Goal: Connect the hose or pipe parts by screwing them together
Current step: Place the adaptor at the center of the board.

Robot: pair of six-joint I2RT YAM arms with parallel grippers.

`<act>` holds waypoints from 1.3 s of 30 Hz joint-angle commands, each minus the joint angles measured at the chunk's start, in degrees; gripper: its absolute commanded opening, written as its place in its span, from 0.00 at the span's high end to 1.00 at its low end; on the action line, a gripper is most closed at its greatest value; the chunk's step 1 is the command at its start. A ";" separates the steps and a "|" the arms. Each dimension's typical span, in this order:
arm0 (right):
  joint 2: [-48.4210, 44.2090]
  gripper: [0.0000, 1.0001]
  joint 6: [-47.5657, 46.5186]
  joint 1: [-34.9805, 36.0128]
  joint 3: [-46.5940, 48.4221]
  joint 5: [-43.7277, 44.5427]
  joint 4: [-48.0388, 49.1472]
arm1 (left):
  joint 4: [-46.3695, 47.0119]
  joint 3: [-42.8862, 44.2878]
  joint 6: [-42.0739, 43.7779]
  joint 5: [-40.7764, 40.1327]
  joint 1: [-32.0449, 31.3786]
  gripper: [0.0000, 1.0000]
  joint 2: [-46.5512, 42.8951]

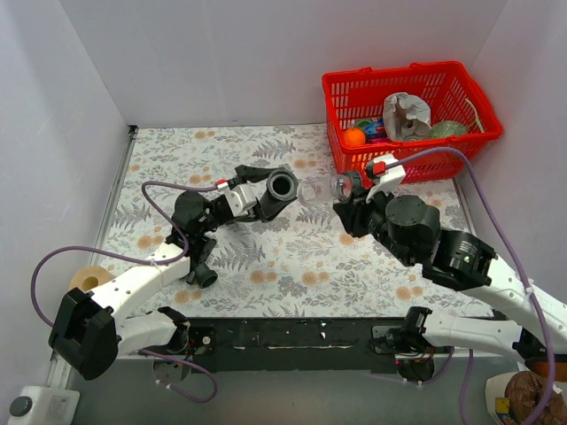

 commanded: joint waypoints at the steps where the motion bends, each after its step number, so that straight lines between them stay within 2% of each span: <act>1: -0.23 0.99 13.78 -10.18 -13.40 -12.70 -0.22 | -4.09 0.10 1.06 5.68 -0.20 1.00 -3.68; 2: 0.03 0.99 14.67 -13.08 -15.77 -19.62 0.57 | -4.62 0.01 0.97 6.30 -0.20 1.00 -3.95; 3: 0.29 0.99 15.03 -18.50 -19.36 -22.90 1.19 | -5.23 0.01 1.15 6.83 -0.20 1.00 -4.30; 5: 1.52 0.99 14.78 -23.02 -22.02 -30.01 2.24 | -7.08 -0.25 1.85 8.59 -0.20 1.00 -5.53; 9: 5.99 0.99 12.58 -30.22 -24.84 -35.58 3.65 | -9.19 -0.96 2.82 10.17 -0.20 1.00 -7.12; 10: 8.44 0.99 12.31 -31.29 -25.19 -39.25 3.48 | -9.89 -0.96 2.82 10.26 -0.28 1.00 -7.29; 14: 12.85 0.99 11.00 -35.07 -27.04 -43.67 4.79 | -11.65 -2.01 2.29 11.14 -0.20 1.00 -8.08; 20: 20.06 0.99 8.19 -39.12 -26.70 -50.27 5.24 | -9.20 -5.35 -0.87 11.75 -0.28 1.00 -9.40; 25: 29.28 0.99 3.79 -39.65 -22.04 -48.00 1.11 | -7.09 -7.02 -3.24 11.58 -0.20 1.00 -9.14; 27: 31.92 0.86 3.52 -39.65 -19.76 -46.85 -0.38 | -7.00 -7.37 -3.86 11.58 -0.28 1.00 -9.23; 28: 32.37 0.71 4.13 -39.65 -18.88 -45.89 -0.91 | -7.00 -7.81 -3.86 11.49 -0.20 1.00 -9.31; 30: 32.55 0.59 5.19 -39.65 -16.16 -44.83 -1.79 | -6.82 -8.34 -3.43 11.06 -0.29 1.00 -9.75; 31: 32.55 0.45 6.50 -39.65 -15.36 -43.43 -2.14 | -6.73 -8.69 -3.34 10.01 -0.29 1.00 -9.84; 33: 32.89 0.34 7.82 -39.65 -13.78 -41.84 -3.19 | -6.99 -8.78 -2.98 9.39 -0.28 1.00 -9.84; 34: 33.68 0.15 8.09 -39.74 -11.86 -42.09 -3.90 | -7.00 -8.78 -2.98 9.03 -0.20 1.00 -9.93; 35: 34.65 0.10 8.18 -39.83 -10.62 -42.36 -5.30 | -6.82 -9.04 -2.98 8.60 -0.20 1.00 -10.02; 39: 41.23 0.06 10.28 -39.83 -3.50 -38.68 -13.03 | -6.38 -9.83 -2.98 7.89 -0.20 1.00 -10.54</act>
